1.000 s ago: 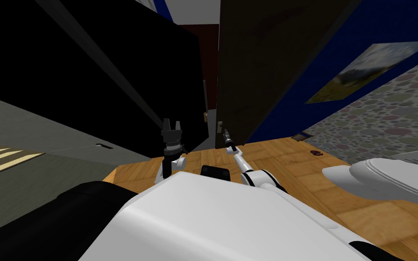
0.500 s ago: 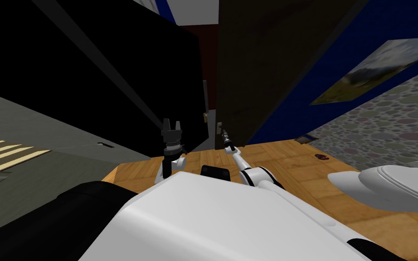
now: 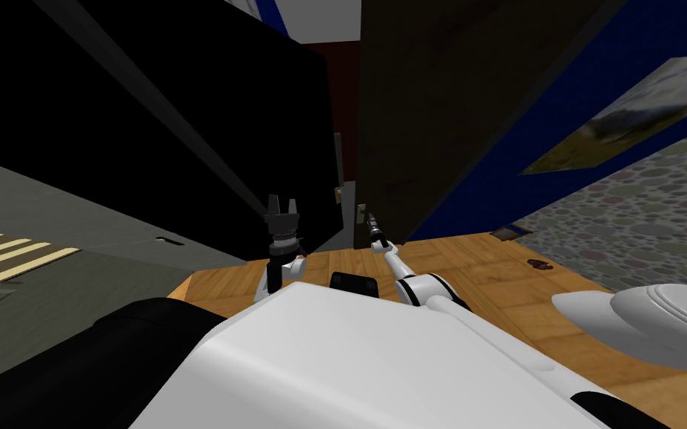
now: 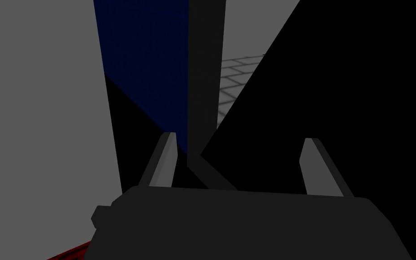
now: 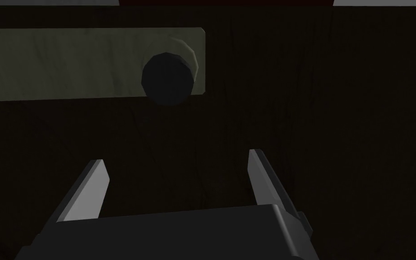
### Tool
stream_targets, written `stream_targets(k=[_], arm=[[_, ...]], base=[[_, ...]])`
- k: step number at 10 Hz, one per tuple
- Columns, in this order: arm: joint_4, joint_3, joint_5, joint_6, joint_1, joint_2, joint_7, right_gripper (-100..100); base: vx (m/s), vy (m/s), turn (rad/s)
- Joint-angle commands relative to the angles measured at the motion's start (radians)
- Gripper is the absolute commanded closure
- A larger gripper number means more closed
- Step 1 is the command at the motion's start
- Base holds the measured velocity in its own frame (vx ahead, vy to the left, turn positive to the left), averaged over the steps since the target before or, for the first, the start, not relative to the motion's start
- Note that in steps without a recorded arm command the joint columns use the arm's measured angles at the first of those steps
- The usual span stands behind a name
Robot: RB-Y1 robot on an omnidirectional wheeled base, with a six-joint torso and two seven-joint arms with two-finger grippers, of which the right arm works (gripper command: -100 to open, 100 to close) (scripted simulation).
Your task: Push the door open
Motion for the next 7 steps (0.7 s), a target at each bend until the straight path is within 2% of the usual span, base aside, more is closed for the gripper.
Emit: stream_targets(k=[1, 4, 6, 7], arm=[[0.001, -0.005, -0.001, 0.0, -0.001, -0.005, 0.004, -100], [0.004, -0.011, -0.002, -0.002, -0.001, 0.001, 0.005, -100], [0.006, -0.015, -0.003, -0.004, -0.001, 0.025, 0.006, -100], [0.015, -0.013, -0.003, -0.008, -0.006, 0.016, 0.003, -100]], base=[[0.164, 0.04, 0.024], [0.21, 0.044, 0.025], [0.189, 0.067, 0.02], [0.077, 0.031, 0.003]])
